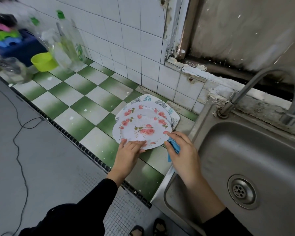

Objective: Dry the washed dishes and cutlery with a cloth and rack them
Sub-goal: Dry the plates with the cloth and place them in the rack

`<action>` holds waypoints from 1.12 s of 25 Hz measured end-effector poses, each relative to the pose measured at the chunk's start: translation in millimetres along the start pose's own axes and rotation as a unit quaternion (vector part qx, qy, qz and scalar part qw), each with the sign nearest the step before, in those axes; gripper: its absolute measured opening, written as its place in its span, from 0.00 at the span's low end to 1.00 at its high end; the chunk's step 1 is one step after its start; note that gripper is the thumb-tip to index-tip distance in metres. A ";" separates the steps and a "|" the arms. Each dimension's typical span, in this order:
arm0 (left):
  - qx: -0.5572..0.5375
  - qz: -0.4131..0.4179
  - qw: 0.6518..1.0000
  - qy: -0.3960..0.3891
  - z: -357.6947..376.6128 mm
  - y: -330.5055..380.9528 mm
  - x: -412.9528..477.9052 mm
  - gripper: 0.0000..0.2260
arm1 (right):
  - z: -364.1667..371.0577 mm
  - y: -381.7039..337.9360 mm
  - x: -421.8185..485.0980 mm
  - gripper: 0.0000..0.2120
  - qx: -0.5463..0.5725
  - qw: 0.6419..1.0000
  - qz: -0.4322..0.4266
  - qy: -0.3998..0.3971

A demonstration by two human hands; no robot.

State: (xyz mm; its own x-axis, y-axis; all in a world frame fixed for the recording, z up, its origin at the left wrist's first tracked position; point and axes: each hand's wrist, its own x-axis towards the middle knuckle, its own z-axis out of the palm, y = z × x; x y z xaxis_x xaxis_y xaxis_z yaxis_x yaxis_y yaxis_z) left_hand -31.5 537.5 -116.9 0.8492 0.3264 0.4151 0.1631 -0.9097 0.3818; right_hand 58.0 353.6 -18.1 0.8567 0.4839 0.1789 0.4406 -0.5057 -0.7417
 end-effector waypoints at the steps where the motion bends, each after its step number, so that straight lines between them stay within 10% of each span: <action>1: -0.006 0.006 1.000 0.015 -6.4 3.7 -0.6 0.21 | -1.4 -1.3 -0.9 0.15 0.006 1.000 0.000 -0.005; 19: -0.174 -0.062 0.976 0.113 -90.4 48.8 74.5 0.18 | -25.7 -18.3 14.7 0.13 0.094 0.995 0.024 0.030; 28: -0.374 -0.315 0.857 0.161 -152.6 71.2 107.0 0.14 | -37.2 -66.8 35.8 0.18 0.153 0.975 0.023 0.158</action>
State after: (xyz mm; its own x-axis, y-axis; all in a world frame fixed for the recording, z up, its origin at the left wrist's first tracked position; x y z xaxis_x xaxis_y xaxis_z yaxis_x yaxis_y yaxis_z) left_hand -5.7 546.8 80.8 0.5089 0.8558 0.0927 0.0688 -0.1478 0.9866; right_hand 69.2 378.1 61.9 0.9352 0.1957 0.2950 0.3396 -0.2609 -0.9037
